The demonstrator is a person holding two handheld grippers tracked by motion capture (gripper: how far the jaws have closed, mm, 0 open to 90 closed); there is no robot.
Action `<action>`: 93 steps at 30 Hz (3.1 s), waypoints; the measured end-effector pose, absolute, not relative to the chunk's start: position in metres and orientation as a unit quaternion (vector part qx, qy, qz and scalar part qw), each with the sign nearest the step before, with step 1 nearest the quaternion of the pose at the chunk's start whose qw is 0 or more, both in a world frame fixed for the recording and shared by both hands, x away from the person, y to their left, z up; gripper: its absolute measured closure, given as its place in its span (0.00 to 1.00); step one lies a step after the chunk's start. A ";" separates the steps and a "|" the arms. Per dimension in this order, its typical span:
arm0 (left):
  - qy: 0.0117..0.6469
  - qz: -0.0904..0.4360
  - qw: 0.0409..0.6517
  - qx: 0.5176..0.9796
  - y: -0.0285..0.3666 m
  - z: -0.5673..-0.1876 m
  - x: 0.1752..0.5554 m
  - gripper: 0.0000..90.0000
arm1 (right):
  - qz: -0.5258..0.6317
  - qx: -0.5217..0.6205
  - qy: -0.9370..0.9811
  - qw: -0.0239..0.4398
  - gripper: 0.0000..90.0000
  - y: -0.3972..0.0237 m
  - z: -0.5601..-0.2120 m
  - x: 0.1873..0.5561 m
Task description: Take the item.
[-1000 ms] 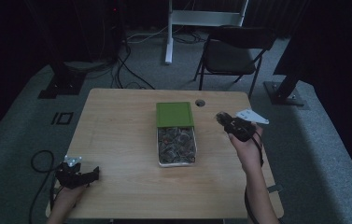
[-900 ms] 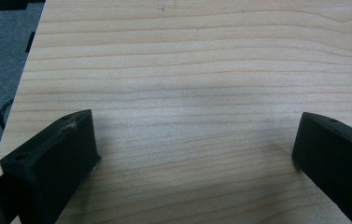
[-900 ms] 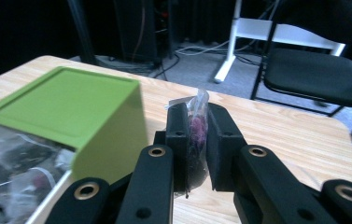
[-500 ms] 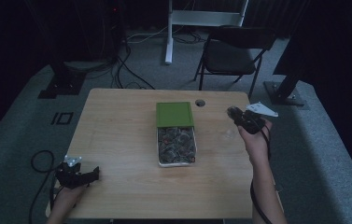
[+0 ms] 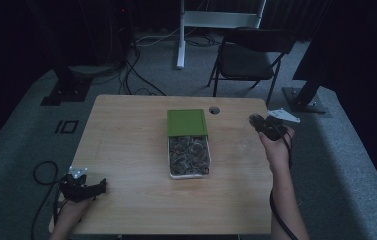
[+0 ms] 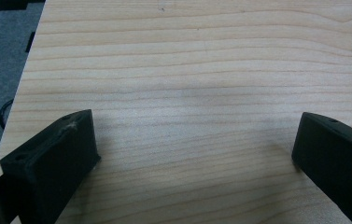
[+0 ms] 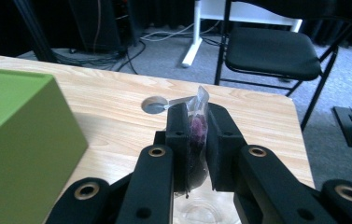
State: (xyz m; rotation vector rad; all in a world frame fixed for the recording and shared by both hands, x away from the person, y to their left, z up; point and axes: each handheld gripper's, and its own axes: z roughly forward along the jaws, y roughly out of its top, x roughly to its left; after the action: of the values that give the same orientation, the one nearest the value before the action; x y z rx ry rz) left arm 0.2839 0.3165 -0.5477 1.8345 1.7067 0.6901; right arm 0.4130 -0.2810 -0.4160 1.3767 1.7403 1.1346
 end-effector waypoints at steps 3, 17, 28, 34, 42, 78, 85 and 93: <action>0.633 0.256 0.268 0.680 0.317 -0.548 0.284 0.01 | 0.429 0.530 0.659 0.316 0.90 -0.283 -0.419 0.415; 0.633 0.256 0.268 0.680 0.317 -0.548 0.284 0.01 | 0.414 0.549 0.660 0.301 0.90 -0.289 -0.441 0.421; 0.633 0.256 0.268 0.680 0.317 -0.548 0.284 0.01 | 0.400 0.561 0.666 0.287 0.90 -0.292 -0.454 0.426; 0.633 0.256 0.268 0.680 0.317 -0.548 0.284 0.01 | 0.395 0.554 0.676 0.283 0.81 -0.290 -0.455 0.429; 0.633 0.256 0.268 0.680 0.317 -0.548 0.284 0.01 | 0.399 0.556 0.673 0.281 0.62 -0.289 -0.450 0.429; 0.633 0.256 0.268 0.680 0.317 -0.548 0.284 0.01 | 0.424 0.549 0.670 0.263 0.14 -0.286 -0.458 0.387; 0.633 0.256 0.268 0.680 0.317 -0.548 0.284 0.01 | 0.424 0.550 0.669 0.264 0.14 -0.291 -0.463 0.375; 0.633 0.256 0.268 0.680 0.317 -0.548 0.284 0.01 | 0.422 0.551 0.672 0.260 0.14 -0.294 -0.475 0.362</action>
State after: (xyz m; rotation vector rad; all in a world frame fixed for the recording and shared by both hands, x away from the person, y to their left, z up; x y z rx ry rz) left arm 0.2839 0.3165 -0.5477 1.8342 1.7069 0.6900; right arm 0.3615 -0.2938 -0.4751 1.4917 1.8203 1.1426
